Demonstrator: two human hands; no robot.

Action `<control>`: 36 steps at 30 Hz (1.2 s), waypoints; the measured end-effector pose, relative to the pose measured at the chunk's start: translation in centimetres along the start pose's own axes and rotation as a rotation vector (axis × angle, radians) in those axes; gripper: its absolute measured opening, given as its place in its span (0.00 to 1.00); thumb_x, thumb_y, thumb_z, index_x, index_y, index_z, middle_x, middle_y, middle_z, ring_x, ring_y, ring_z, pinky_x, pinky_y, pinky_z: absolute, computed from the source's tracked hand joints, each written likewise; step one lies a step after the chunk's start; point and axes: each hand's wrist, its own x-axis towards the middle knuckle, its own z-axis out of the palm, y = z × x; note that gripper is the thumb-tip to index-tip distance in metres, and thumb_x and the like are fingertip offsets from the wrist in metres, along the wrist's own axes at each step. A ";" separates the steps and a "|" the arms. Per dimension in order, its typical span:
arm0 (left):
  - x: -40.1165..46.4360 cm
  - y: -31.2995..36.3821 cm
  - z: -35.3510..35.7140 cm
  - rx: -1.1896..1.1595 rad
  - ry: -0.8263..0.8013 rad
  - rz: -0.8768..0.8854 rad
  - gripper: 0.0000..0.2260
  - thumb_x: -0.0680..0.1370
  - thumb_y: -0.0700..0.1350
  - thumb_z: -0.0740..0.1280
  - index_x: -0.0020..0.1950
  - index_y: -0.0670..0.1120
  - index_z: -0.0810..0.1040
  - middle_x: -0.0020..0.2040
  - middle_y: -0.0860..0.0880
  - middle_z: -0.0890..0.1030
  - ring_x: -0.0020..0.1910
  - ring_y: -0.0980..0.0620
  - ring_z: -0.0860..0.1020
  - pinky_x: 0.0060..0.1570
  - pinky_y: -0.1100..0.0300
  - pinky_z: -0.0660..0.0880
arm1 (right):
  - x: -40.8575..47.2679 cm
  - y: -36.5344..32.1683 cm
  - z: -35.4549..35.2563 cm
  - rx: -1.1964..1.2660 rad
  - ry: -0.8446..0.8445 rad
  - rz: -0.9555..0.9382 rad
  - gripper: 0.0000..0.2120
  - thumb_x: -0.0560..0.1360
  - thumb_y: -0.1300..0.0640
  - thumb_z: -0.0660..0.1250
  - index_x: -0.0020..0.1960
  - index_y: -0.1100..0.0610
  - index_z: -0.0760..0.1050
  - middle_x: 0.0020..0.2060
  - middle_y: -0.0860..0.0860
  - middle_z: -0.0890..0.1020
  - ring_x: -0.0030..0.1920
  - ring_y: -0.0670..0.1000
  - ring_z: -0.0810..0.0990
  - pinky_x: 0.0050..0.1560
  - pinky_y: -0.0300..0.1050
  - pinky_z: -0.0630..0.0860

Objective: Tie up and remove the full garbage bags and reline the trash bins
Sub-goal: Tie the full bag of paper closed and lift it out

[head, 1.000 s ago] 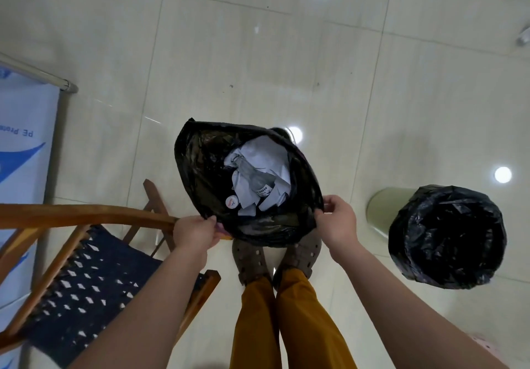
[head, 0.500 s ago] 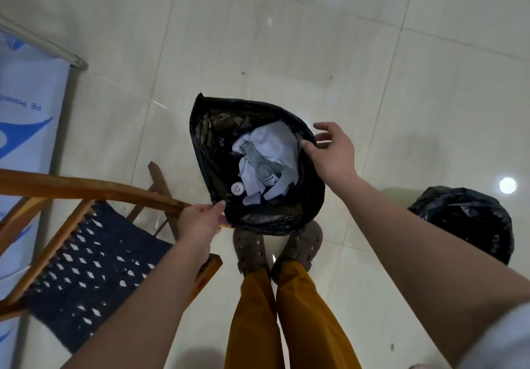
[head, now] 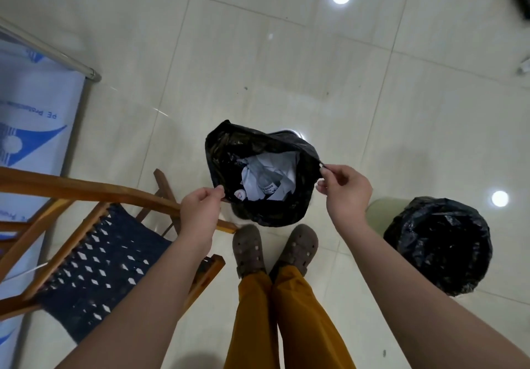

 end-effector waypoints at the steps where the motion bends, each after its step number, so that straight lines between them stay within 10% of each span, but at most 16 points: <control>1: -0.5 0.5 0.0 0.005 -0.021 0.018 0.09 0.78 0.49 0.67 0.37 0.52 0.77 0.41 0.50 0.78 0.45 0.51 0.76 0.44 0.58 0.72 | -0.5 -0.4 -0.3 0.016 0.002 -0.001 0.05 0.76 0.64 0.68 0.44 0.58 0.82 0.31 0.52 0.82 0.30 0.45 0.81 0.35 0.33 0.78; 16: -8.9 4.1 0.2 -0.030 -0.305 0.434 0.05 0.78 0.42 0.66 0.43 0.48 0.80 0.52 0.65 0.80 0.51 0.72 0.75 0.40 0.81 0.69 | -6.8 -7.5 -3.1 0.103 -0.214 -0.294 0.11 0.75 0.68 0.68 0.42 0.53 0.81 0.37 0.51 0.82 0.34 0.46 0.80 0.37 0.34 0.76; 29: -5.8 5.7 5.5 0.281 -0.514 0.650 0.31 0.76 0.40 0.70 0.67 0.69 0.61 0.53 0.53 0.78 0.56 0.61 0.77 0.56 0.64 0.74 | -4.2 -7.1 -1.8 -0.073 -0.274 -0.590 0.05 0.75 0.67 0.68 0.45 0.59 0.81 0.44 0.50 0.78 0.46 0.49 0.79 0.46 0.46 0.78; 36: -4.7 6.1 7.1 0.170 -0.572 0.755 0.14 0.80 0.42 0.65 0.60 0.60 0.75 0.52 0.62 0.81 0.54 0.62 0.79 0.54 0.68 0.74 | -2.9 -8.3 -0.5 -0.028 -0.343 -0.638 0.06 0.74 0.66 0.69 0.46 0.57 0.82 0.42 0.48 0.81 0.46 0.48 0.81 0.47 0.46 0.80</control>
